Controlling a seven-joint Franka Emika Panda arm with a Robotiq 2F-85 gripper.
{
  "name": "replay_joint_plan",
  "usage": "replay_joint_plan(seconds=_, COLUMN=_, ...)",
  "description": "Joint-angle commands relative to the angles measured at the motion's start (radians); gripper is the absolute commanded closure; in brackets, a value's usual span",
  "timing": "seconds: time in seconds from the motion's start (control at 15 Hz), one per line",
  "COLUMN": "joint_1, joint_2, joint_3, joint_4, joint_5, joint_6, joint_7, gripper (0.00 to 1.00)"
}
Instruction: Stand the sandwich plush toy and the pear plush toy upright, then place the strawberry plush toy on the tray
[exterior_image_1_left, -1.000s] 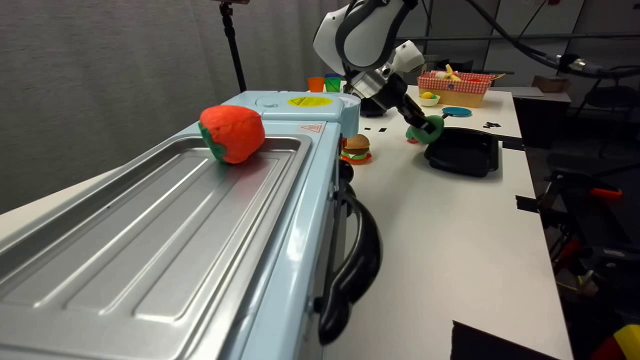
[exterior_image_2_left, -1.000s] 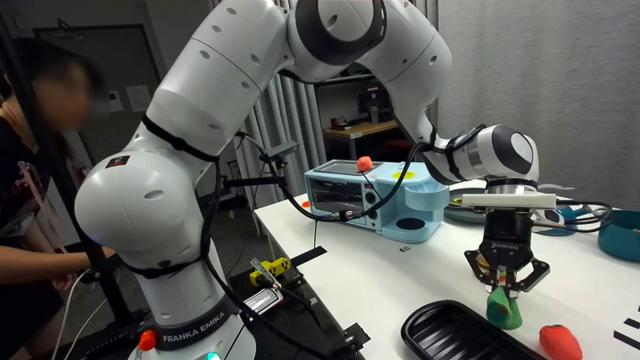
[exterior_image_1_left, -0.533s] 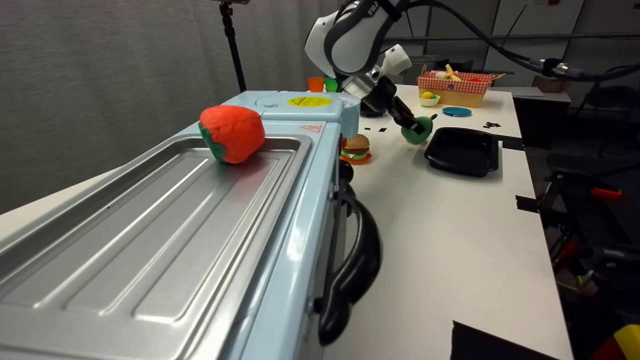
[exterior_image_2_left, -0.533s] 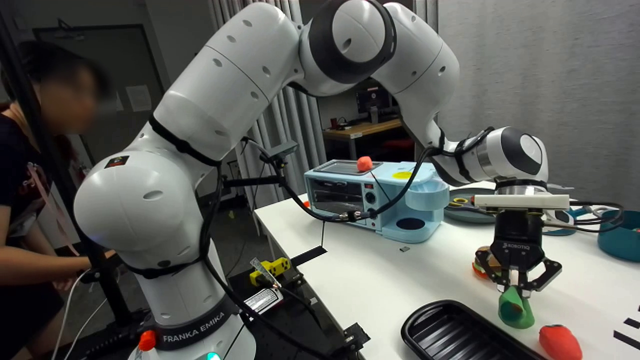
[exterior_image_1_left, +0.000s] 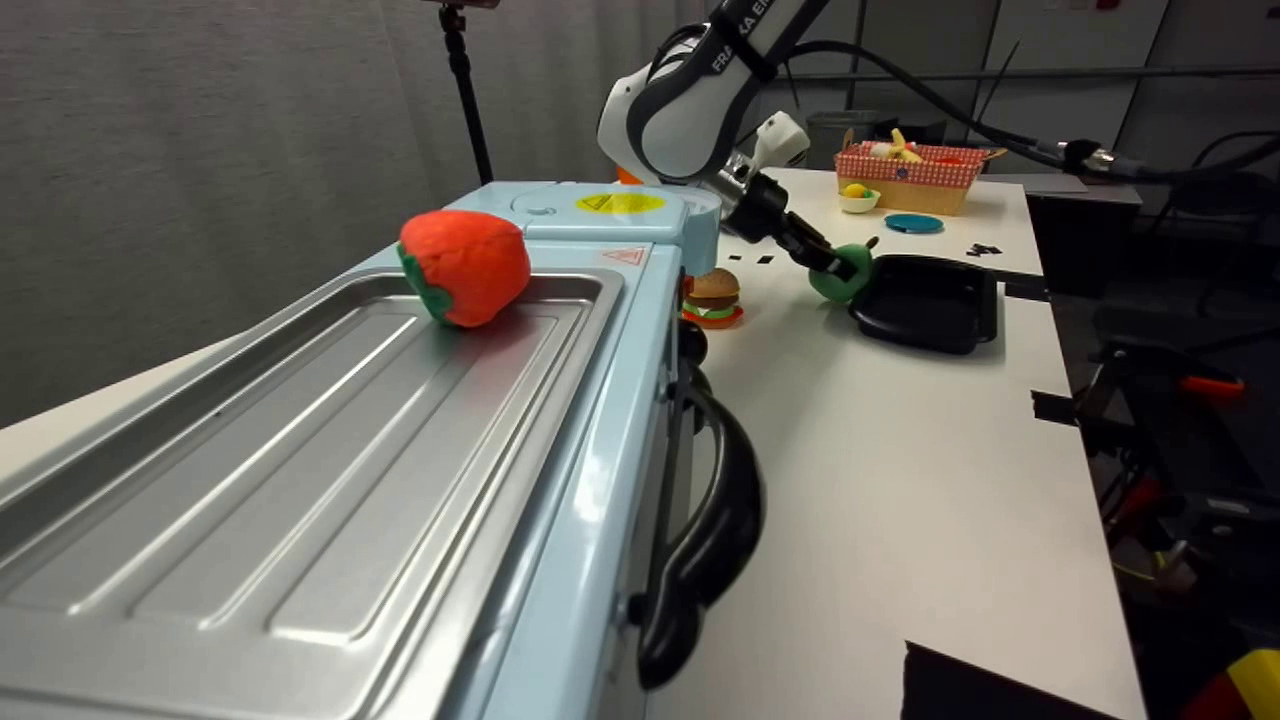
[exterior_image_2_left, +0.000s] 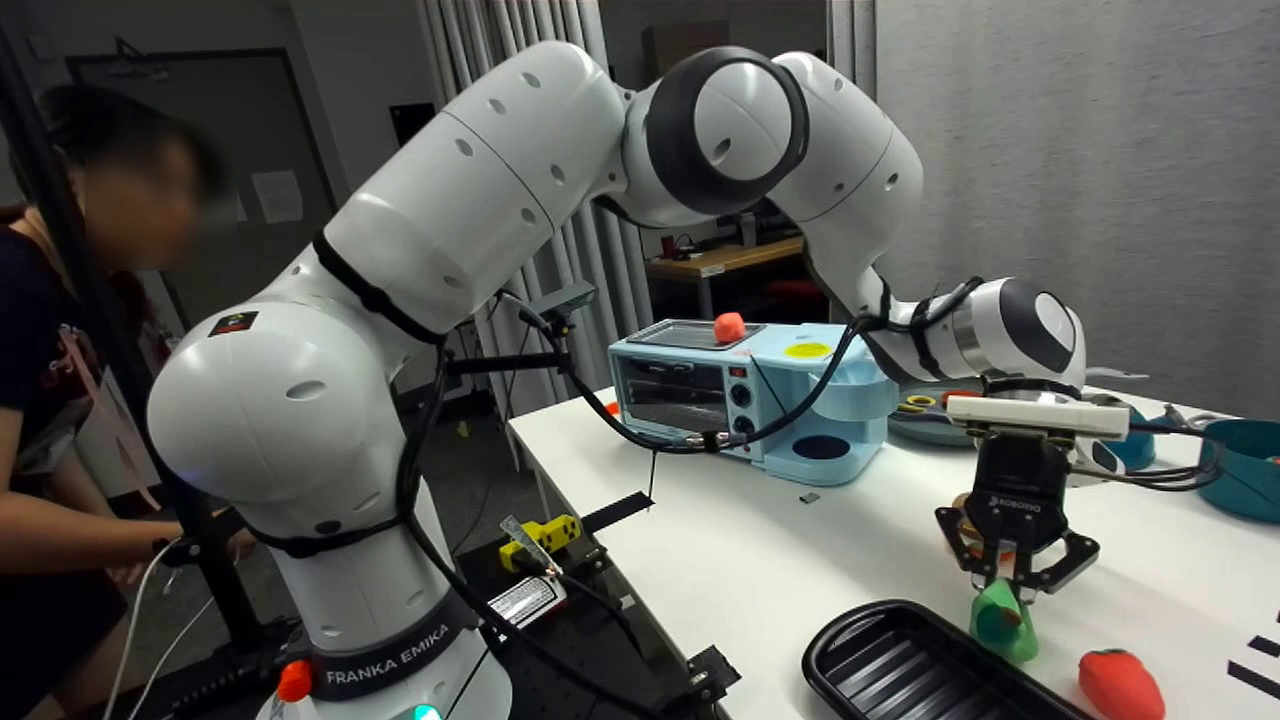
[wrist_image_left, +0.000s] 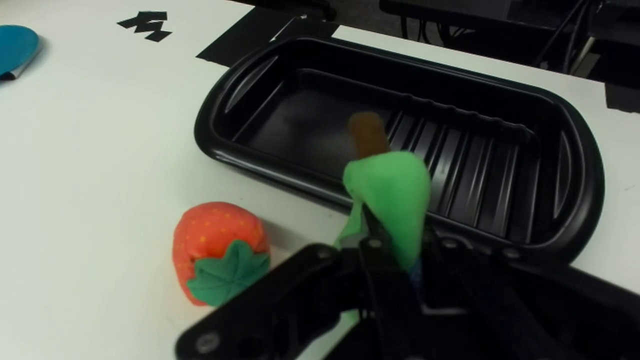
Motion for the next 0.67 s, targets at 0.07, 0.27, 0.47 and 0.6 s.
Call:
replay_joint_plan(seconds=0.07, joint_1=-0.022, joint_2=0.070, joint_3=0.013, joint_4=0.116, joint_5=0.006, joint_6=-0.111, joint_7=-0.042, gripper=0.59)
replay_joint_plan(seconds=0.27, joint_1=-0.025, joint_2=0.090, joint_3=0.013, joint_4=0.149, joint_5=0.005, joint_6=-0.146, joint_7=-0.045, gripper=0.37)
replay_joint_plan(seconds=0.47, joint_1=-0.026, joint_2=0.107, joint_3=0.015, joint_4=0.177, joint_5=0.005, joint_6=-0.171, joint_7=-0.046, gripper=0.14)
replay_joint_plan(seconds=0.6, joint_1=-0.028, joint_2=0.117, joint_3=0.016, joint_4=0.194, joint_5=0.006, joint_6=-0.183, joint_7=-0.047, gripper=0.01)
